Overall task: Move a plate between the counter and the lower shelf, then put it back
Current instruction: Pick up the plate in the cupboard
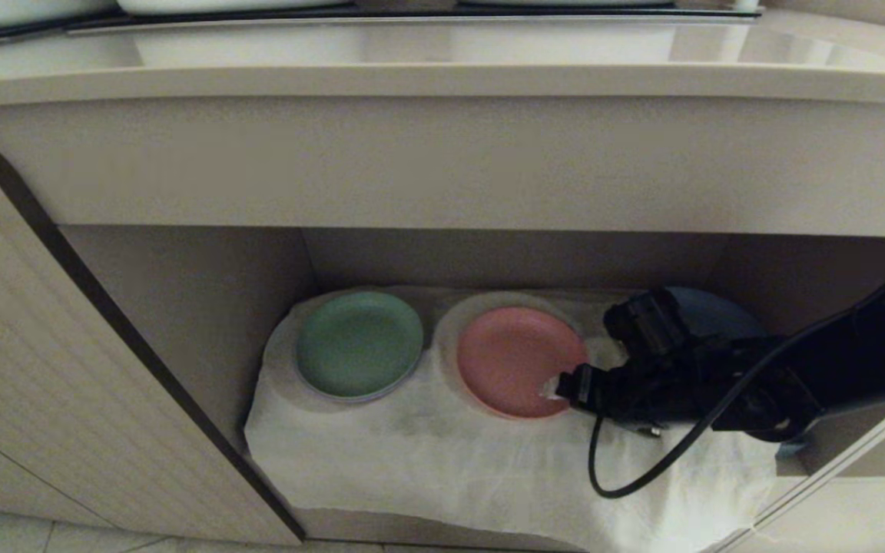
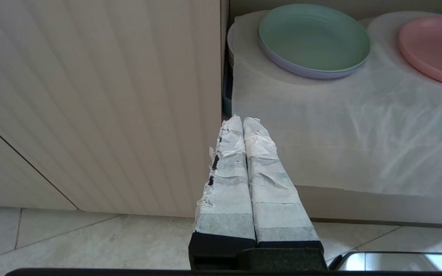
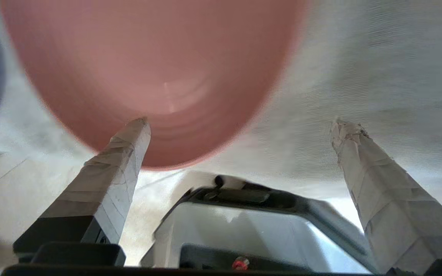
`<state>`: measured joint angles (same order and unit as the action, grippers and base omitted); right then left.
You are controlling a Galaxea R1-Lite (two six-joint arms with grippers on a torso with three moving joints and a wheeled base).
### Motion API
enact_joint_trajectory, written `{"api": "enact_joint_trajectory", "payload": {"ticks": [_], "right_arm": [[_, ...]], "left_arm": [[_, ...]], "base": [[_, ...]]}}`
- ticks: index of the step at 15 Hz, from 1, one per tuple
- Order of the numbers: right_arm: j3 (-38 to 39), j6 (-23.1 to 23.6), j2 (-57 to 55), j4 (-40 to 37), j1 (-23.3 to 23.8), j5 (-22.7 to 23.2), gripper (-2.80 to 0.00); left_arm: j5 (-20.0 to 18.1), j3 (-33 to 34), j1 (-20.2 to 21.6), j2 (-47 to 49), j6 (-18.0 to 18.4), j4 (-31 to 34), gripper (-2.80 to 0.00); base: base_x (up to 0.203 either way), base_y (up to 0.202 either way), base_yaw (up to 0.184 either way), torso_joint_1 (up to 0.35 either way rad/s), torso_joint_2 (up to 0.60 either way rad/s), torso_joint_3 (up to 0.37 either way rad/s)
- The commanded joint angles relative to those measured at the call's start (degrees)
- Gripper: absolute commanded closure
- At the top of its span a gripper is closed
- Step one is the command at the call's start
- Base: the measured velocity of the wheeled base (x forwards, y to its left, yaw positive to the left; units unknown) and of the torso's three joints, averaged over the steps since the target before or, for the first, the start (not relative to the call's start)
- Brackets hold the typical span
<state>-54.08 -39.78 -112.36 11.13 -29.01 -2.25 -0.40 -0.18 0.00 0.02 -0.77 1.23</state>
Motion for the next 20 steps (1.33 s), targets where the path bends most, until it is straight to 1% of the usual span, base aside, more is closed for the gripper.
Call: {"api": "enact_joint_trajectory", "payload": {"ticks": [1,7,8,13,15,17,20], "right_arm": [[0.2,-0.1,0.5,0.4,-1.1,-2.4,-2.8],[-0.3,5.9,-1.4,1.2,-4.1,-10.3,-2.8],[-0.4,6.1,-1.8,1.9,-4.5,-11.5,-2.8],[-3.4,6.4,-3.0,1.8,-5.2,-11.9,-2.8],[-3.7,7.9,-3.7,2.2,-5.2,-11.9,-2.8],[-4.8,7.9,-4.2,2.2,-5.2,-11.9,-2.8],[-5.3,7.9,-5.1,2.2,-5.2,-13.8,-2.8]], "left_arm": [[0.0,0.0,0.0,0.0,0.0,0.0,0.0],[0.0,0.0,0.0,0.0,0.0,0.0,0.0],[0.0,0.0,0.0,0.0,0.0,0.0,0.0],[0.0,0.0,0.0,0.0,0.0,0.0,0.0],[0.0,0.0,0.0,0.0,0.0,0.0,0.0],[0.0,0.0,0.0,0.0,0.0,0.0,0.0],[0.0,0.0,0.0,0.0,0.0,0.0,0.0]], "base": [[0.0,0.0,0.0,0.0,0.0,0.0],[0.0,0.0,0.0,0.0,0.0,0.0],[0.0,0.0,0.0,0.0,0.0,0.0],[0.0,0.0,0.0,0.0,0.0,0.0],[0.0,0.0,0.0,0.0,0.0,0.0],[0.0,0.0,0.0,0.0,0.0,0.0],[0.0,0.0,0.0,0.0,0.0,0.0]]}}
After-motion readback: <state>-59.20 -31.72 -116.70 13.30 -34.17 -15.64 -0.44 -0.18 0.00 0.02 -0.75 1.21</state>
